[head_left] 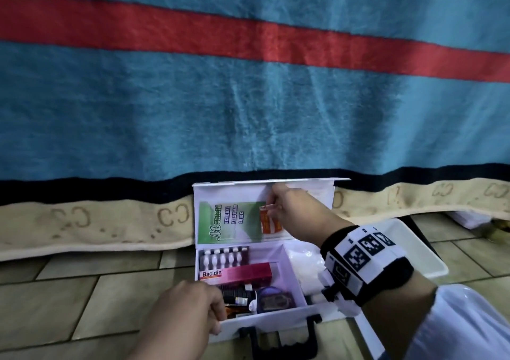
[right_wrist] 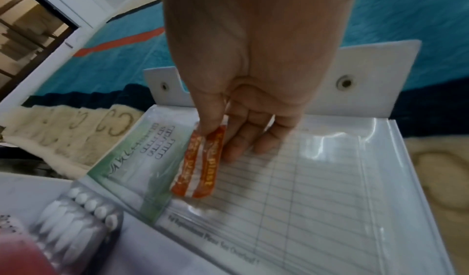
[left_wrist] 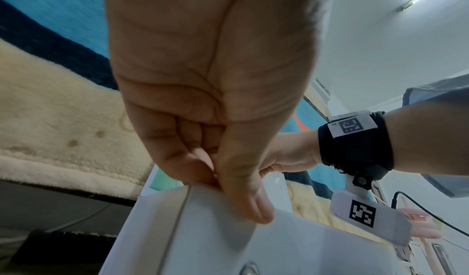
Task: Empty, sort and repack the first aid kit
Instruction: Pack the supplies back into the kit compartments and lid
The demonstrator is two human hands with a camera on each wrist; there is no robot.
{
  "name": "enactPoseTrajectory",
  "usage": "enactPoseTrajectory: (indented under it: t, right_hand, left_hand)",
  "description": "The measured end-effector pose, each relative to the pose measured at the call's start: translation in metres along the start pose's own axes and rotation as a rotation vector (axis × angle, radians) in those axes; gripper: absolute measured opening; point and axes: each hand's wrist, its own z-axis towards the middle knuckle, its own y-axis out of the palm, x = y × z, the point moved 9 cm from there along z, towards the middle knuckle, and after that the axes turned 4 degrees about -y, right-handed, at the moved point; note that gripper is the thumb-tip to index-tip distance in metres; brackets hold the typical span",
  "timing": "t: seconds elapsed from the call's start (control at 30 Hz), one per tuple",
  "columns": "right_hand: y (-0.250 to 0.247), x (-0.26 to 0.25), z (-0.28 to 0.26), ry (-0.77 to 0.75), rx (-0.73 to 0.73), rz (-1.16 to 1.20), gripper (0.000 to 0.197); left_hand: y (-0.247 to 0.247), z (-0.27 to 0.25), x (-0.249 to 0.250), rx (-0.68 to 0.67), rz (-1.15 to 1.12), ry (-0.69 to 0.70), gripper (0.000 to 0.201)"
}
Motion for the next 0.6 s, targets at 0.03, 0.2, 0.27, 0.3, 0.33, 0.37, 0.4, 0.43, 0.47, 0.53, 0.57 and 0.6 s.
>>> enactPoseTrajectory:
  t: [0.03, 0.2, 0.27, 0.3, 0.33, 0.37, 0.4, 0.43, 0.47, 0.53, 0.57, 0.6]
  right_hand:
    - [0.0007, 0.0024, 0.0006, 0.016, 0.000, 0.015, 0.006]
    - [0.0062, 0.0064, 0.0017, 0.058, -0.035, 0.064, 0.009]
    - [0.0067, 0.0067, 0.0012, 0.069, -0.036, 0.060, 0.008]
    - [0.0064, 0.0063, 0.0008, 0.074, -0.037, 0.060, 0.008]
    - [0.0058, 0.0053, 0.0003, 0.076, -0.036, 0.060, 0.009]
    - [0.0049, 0.0042, -0.0003, 0.078, -0.036, 0.056, 0.010]
    - [0.0043, 0.0030, -0.0009, 0.079, -0.034, 0.053, 0.011]
    - [0.0034, 0.0018, -0.0020, 0.078, -0.028, 0.052, 0.011]
    - [0.0028, 0.0012, -0.0031, 0.079, -0.016, 0.058, 0.012]
    - [0.0017, 0.0003, -0.0059, 0.077, 0.022, 0.095, 0.013]
    - [0.0013, 0.0003, -0.0073, 0.078, 0.041, 0.118, 0.015]
    - [0.0008, 0.0007, -0.0080, 0.079, 0.061, 0.132, 0.016]
  left_hand:
    - [-0.0006, -0.0011, -0.0001, 0.014, 0.001, 0.002, 0.025]
    - [-0.0015, -0.0025, -0.0001, 0.051, 0.021, 0.013, 0.024]
    - [-0.0006, -0.0017, 0.0005, 0.044, 0.019, 0.014, 0.025]
    - [-0.0006, -0.0016, 0.0006, 0.043, 0.021, 0.015, 0.026]
    - [-0.0004, -0.0018, 0.0006, 0.041, 0.025, 0.014, 0.026]
    - [-0.0004, -0.0016, 0.0011, 0.039, 0.029, 0.017, 0.026]
    - [-0.0005, -0.0015, 0.0017, 0.034, 0.031, 0.019, 0.026]
    - [-0.0004, -0.0016, 0.0022, 0.028, 0.034, 0.020, 0.026]
    - [-0.0006, -0.0012, 0.0029, 0.022, 0.034, 0.020, 0.027]
    - [-0.0005, -0.0006, 0.0036, 0.006, 0.030, 0.017, 0.026]
    - [-0.0009, -0.0007, 0.0040, 0.002, 0.026, 0.012, 0.025]
    - [-0.0013, -0.0012, 0.0043, 0.001, 0.025, 0.006, 0.025]
